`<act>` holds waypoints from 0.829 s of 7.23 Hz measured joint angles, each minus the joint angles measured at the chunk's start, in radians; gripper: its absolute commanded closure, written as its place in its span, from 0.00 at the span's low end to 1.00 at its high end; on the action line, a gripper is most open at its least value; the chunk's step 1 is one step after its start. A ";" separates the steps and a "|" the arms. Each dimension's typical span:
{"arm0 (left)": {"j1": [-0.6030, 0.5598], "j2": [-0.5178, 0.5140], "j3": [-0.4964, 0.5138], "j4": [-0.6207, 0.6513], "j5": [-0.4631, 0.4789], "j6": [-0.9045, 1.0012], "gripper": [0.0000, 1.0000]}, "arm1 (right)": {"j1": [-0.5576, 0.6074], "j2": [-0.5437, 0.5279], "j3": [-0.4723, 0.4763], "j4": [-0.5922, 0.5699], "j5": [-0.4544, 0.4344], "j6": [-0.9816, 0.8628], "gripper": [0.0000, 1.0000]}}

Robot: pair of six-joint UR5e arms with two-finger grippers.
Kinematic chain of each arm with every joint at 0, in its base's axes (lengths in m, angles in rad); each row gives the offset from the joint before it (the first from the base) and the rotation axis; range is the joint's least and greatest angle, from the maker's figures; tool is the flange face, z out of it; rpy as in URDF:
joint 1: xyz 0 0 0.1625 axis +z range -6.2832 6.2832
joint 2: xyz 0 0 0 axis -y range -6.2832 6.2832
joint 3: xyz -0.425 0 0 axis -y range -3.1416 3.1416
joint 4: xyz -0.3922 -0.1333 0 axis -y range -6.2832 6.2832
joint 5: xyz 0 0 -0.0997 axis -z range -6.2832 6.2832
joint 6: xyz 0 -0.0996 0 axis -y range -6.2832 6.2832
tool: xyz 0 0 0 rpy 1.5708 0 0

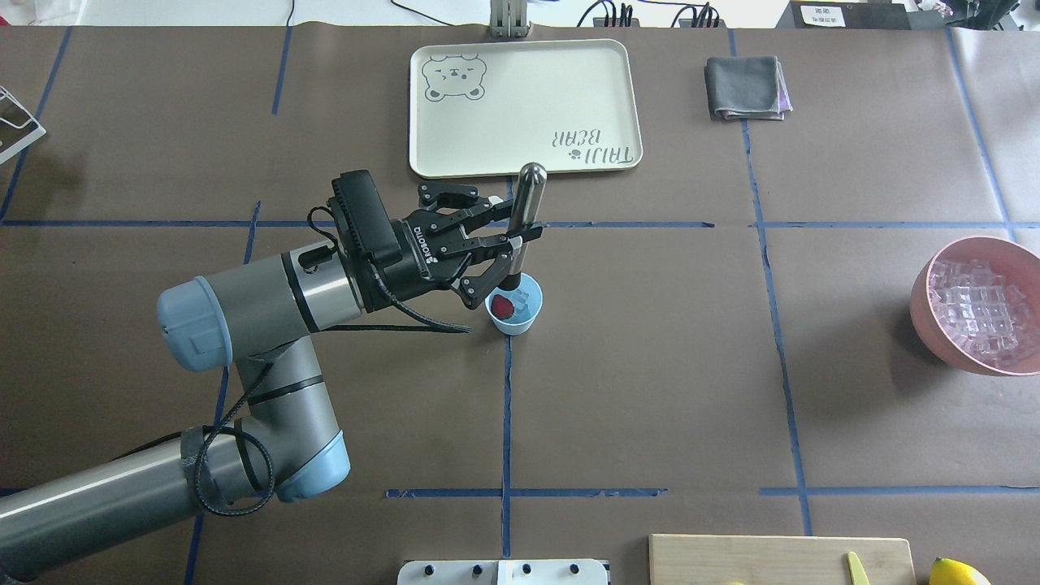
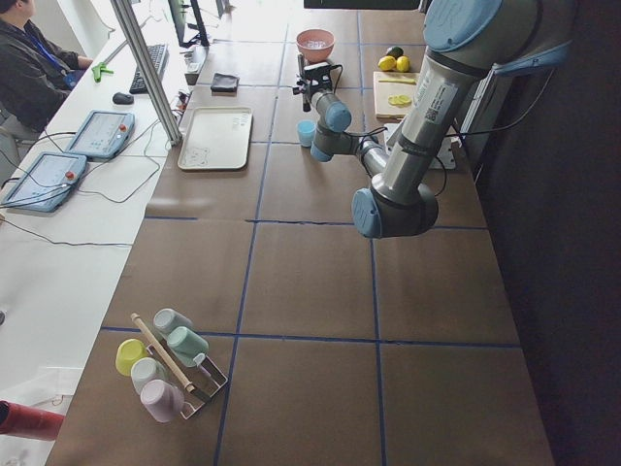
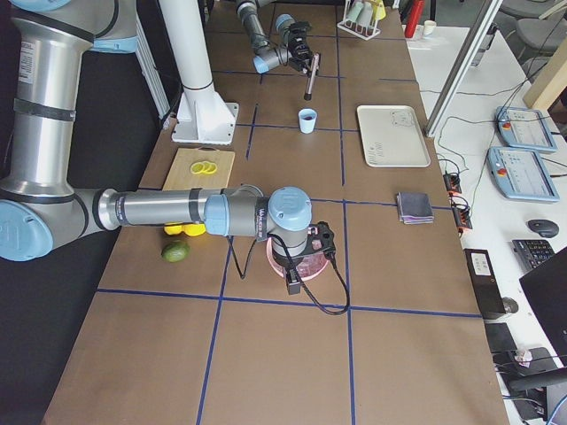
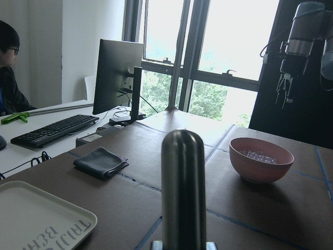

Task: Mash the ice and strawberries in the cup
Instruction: 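Lower the rod into the cup and press down on the contents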

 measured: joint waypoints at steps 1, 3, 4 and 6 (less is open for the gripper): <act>0.016 -0.011 0.043 -0.043 0.031 0.045 0.98 | 0.000 0.000 0.000 0.000 0.000 0.000 0.01; 0.044 -0.030 0.117 -0.104 0.080 0.080 0.98 | 0.000 0.000 0.001 0.000 0.000 0.000 0.01; 0.052 -0.033 0.145 -0.121 0.090 0.084 0.98 | 0.000 0.000 0.001 0.000 0.000 0.000 0.01; 0.076 -0.031 0.176 -0.139 0.116 0.093 0.98 | 0.000 -0.001 0.001 0.000 0.000 0.000 0.01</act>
